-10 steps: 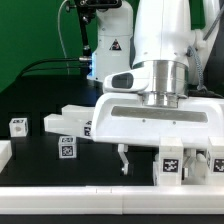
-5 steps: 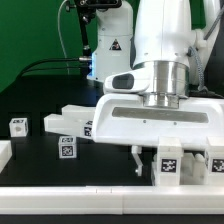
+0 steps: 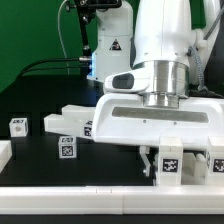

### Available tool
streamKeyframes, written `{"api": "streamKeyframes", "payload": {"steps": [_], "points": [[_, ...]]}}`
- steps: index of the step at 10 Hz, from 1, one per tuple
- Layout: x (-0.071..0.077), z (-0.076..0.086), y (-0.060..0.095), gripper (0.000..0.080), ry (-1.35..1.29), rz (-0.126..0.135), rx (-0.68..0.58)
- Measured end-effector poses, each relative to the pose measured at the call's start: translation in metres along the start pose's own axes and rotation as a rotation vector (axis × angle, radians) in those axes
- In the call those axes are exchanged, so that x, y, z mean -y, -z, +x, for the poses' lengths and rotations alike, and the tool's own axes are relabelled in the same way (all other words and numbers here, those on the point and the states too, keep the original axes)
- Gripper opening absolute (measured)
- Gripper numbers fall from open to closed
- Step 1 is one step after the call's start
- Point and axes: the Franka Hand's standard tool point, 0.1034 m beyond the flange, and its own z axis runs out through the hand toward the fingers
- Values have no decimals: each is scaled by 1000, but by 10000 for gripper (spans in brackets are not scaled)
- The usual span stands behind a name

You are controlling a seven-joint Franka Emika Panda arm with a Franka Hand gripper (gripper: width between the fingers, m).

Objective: Assemble chair

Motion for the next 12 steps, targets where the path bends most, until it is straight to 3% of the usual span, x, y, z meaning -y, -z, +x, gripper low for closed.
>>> {"api": "streamKeyframes", "payload": {"steps": [2,4,7,10,12], "points": [[-5,2,8,35,16,5,15],[-14,3,35,29,-6,25,67],[-28,5,66,29,-59,105,346],[-32,10,79,29,-56,145,592],[-29,10,79,29,-53,154,745]]}}
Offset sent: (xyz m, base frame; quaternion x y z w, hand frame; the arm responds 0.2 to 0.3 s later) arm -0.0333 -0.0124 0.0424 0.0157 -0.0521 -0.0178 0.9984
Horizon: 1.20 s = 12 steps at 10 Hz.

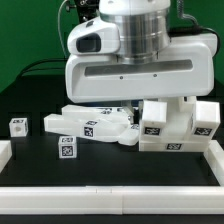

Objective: Assemble chair

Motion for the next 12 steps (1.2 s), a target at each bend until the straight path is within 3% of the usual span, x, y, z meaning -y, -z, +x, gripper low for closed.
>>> {"api": "streamKeyframes", "payload": {"steps": [1,3,6,8,12], "points": [[0,3,-1,29,1,1,36],[-2,-9,-6,29,-18,17,250],[-12,-2,-5,29,-42,21,560],[-5,-2,-10,29,-7,-22,613],[-7,-8,-13,29,-42,-26,614]]}}
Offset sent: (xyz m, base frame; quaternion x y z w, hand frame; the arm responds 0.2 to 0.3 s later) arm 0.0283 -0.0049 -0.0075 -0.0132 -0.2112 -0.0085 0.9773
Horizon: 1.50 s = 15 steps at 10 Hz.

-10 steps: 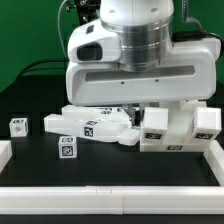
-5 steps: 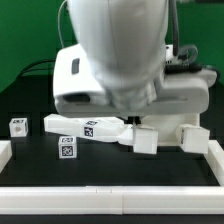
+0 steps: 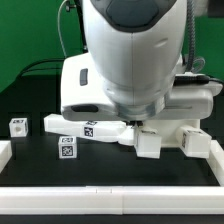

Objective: Assemble chair

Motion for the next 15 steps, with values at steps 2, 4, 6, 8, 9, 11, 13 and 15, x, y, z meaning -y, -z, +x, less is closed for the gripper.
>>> {"api": "streamKeyframes", "payload": {"steps": [2,4,6,8,9,11,13,15], "points": [[6,7,-9,29,-13,-6,7],[16,14,-14,29,-15,-11,-7],[25,22,-23,29,-19,-14,-12],[28,27,-30,29,-13,-16,-8],[27,29,-33,29,-11,-25,-7],[27,29,-33,29,-3,-39,-10],[25,29,-34,229,-7,-36,-8],[25,35,-27,367,-7,-33,-57]]}}
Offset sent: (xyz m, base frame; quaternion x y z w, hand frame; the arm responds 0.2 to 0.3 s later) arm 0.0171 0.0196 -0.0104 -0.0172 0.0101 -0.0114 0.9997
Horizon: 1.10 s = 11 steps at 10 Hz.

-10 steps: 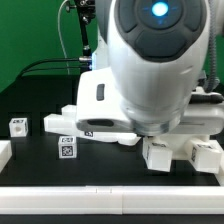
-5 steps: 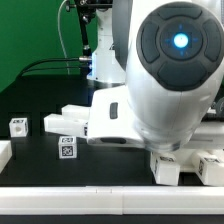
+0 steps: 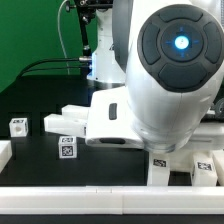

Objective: Assemble chair

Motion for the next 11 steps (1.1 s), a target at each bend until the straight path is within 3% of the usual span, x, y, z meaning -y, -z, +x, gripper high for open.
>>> {"api": "streamKeyframes", "payload": {"steps": [2,3,5,7,8,10,11], "points": [[-14,-2,15,618,-13,20,-16],[-20,7,32,640,-1,29,-118],[-34,-2,58,648,9,53,-316],[-48,-18,69,649,11,66,-439],[-52,-29,72,649,7,70,-523],[-57,-64,56,649,-6,79,-652],[-63,-73,52,649,-22,78,-742]]}}
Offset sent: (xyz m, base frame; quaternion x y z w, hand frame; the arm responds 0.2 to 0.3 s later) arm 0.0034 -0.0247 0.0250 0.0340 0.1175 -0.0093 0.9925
